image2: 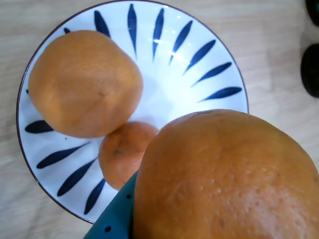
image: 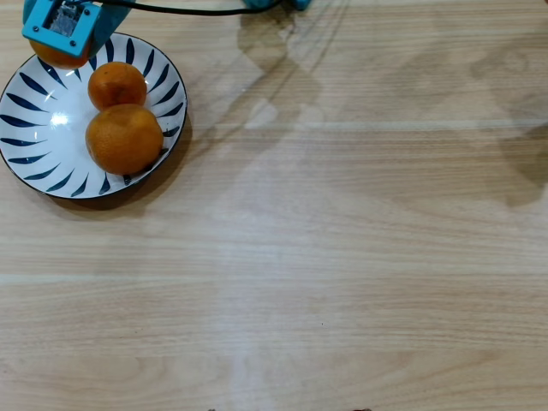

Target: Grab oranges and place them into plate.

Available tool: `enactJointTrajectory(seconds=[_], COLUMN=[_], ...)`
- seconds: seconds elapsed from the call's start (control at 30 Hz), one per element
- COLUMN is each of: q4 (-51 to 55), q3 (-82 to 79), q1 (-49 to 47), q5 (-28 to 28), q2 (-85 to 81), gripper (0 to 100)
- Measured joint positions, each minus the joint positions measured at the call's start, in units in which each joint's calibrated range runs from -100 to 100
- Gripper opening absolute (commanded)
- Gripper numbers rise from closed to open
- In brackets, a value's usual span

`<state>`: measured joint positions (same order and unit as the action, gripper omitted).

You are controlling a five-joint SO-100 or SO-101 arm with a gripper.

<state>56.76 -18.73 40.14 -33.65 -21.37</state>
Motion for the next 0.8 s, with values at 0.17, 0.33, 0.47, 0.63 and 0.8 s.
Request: enactJointTrajectory(seconds=[0.17, 0.33, 0.47, 0.63, 0.8], q4=[-3.1, -8.6, -15.1, -21.8, -22.8], q3=[-2.1, -5.0, -4.9, -4.7, -3.5], q1=[0.0, 0.0, -0.1, -0.2, -0.3], q5=[0.2, 0.1, 0.2, 0.2, 0.2], q2=[0.6, 4.6, 9.8, 16.8, 19.0], gripper=[27, 27, 27, 27, 30])
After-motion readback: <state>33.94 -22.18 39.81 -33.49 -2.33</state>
